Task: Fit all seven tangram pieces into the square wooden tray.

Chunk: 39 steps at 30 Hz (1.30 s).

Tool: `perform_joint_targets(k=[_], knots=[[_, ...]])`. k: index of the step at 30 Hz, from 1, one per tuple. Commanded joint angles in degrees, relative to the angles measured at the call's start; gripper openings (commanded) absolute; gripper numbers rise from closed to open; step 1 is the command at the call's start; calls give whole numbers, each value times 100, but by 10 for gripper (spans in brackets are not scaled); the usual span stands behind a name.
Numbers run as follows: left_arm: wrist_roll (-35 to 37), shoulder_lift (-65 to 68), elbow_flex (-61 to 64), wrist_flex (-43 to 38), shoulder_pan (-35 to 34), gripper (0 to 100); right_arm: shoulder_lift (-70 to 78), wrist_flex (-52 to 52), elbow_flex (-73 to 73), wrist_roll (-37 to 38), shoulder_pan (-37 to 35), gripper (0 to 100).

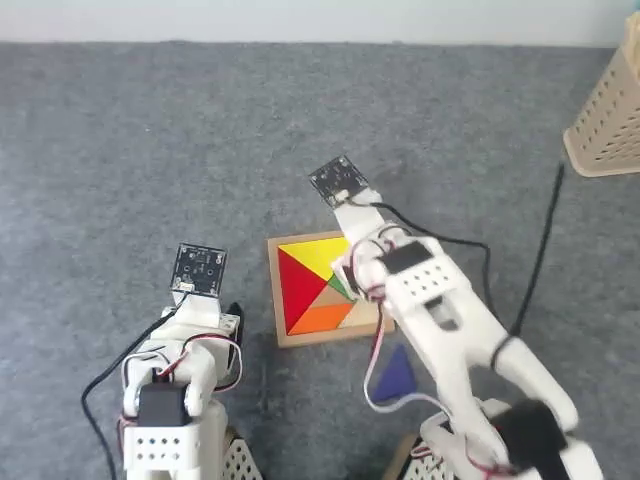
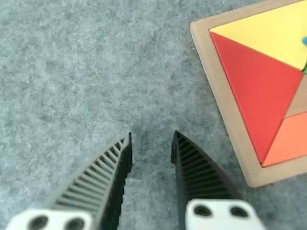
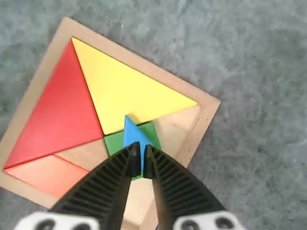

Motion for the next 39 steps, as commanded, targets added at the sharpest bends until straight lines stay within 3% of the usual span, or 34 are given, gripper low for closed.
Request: perform_joint_targets(k=[1,5,11,30,39], knots=[[44,-88,-22,26,0,133,-470,-189,202,114,347,7],[44,-88,-22,26,0,133,22,-207,149,158,549,7],[44,-88,-22,26,0,133,637,-145,-79,281,198,7],[44,-88,-22,26,0,133,664,-189,-325,484,-796,7],[44,-88,-22,26,0,133,840,-831,-677,484,-681,8]])
